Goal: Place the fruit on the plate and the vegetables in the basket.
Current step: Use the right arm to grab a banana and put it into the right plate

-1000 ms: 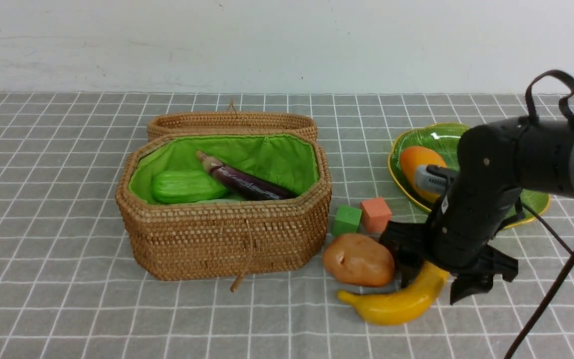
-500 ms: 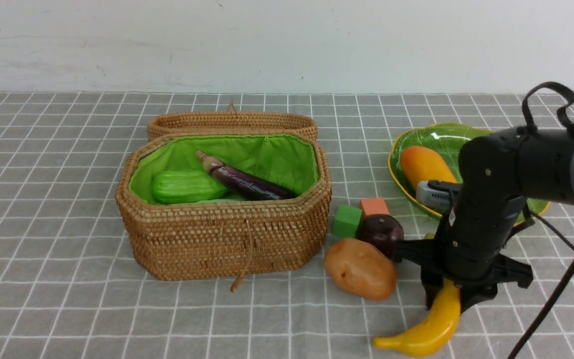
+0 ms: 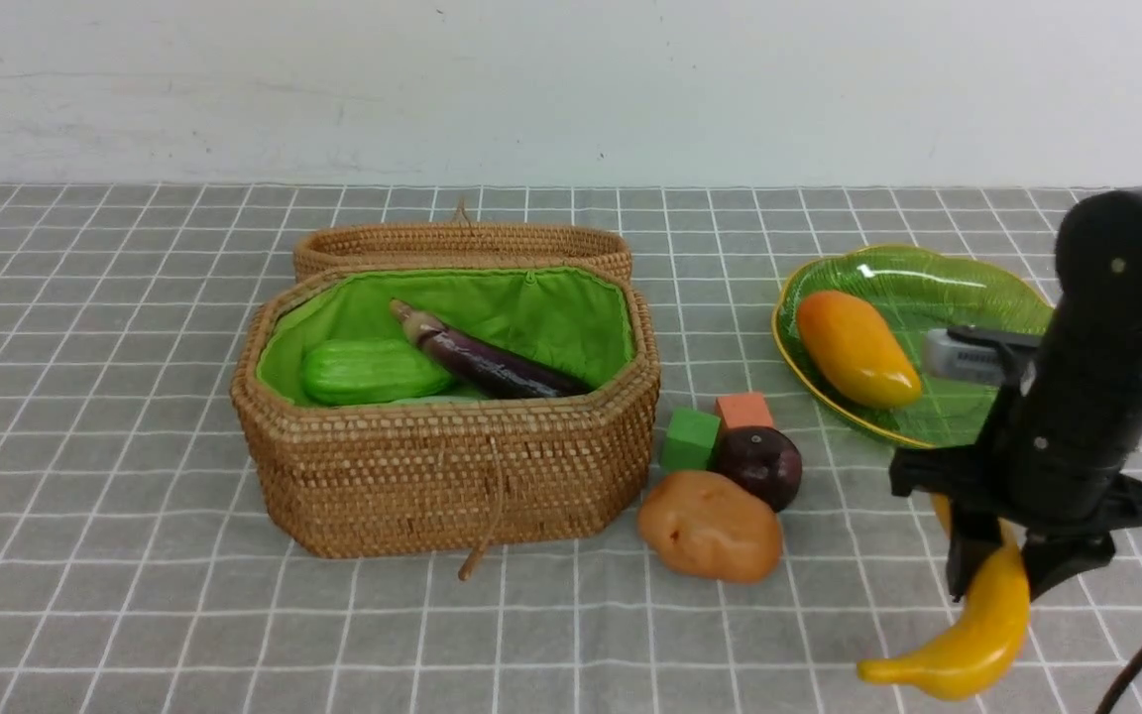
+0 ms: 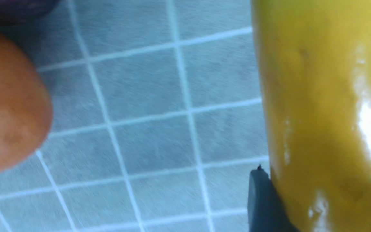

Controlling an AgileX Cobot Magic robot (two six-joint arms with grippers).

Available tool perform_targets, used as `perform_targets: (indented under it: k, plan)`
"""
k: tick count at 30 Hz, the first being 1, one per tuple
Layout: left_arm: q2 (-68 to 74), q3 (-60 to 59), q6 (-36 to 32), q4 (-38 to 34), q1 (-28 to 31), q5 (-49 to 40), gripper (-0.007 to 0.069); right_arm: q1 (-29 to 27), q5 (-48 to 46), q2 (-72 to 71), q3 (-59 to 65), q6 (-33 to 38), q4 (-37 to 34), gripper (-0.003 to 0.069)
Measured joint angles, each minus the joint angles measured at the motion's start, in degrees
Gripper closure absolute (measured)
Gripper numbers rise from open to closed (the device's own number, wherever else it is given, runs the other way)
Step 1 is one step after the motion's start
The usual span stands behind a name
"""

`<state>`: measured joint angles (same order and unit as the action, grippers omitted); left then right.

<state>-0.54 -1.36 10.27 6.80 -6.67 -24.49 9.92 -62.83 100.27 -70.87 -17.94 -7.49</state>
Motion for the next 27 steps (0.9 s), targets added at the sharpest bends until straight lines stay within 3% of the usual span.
perform_targets:
  k: [5,11,18,27]
  plan:
    - [0.0,0.0,0.0,0.0,0.0,0.0,0.0386,-6.93,-2.92,-0.59,-4.13,4.6,-2.02,0.0351]
    - [0.0,0.0,0.0,0.0,0.0,0.0,0.0386,-10.31,-0.84,-0.94,-11.01,11.5,-1.73,0.0351]
    - [0.0,0.0,0.0,0.0,0.0,0.0,0.0386,-10.56,19.08,1.49,-18.57,25.48,0.12,0.0351]
    - [0.0,0.0,0.0,0.0,0.0,0.0,0.0386,-13.68,25.84,18.3,-26.1,26.61,-3.4,0.0351]
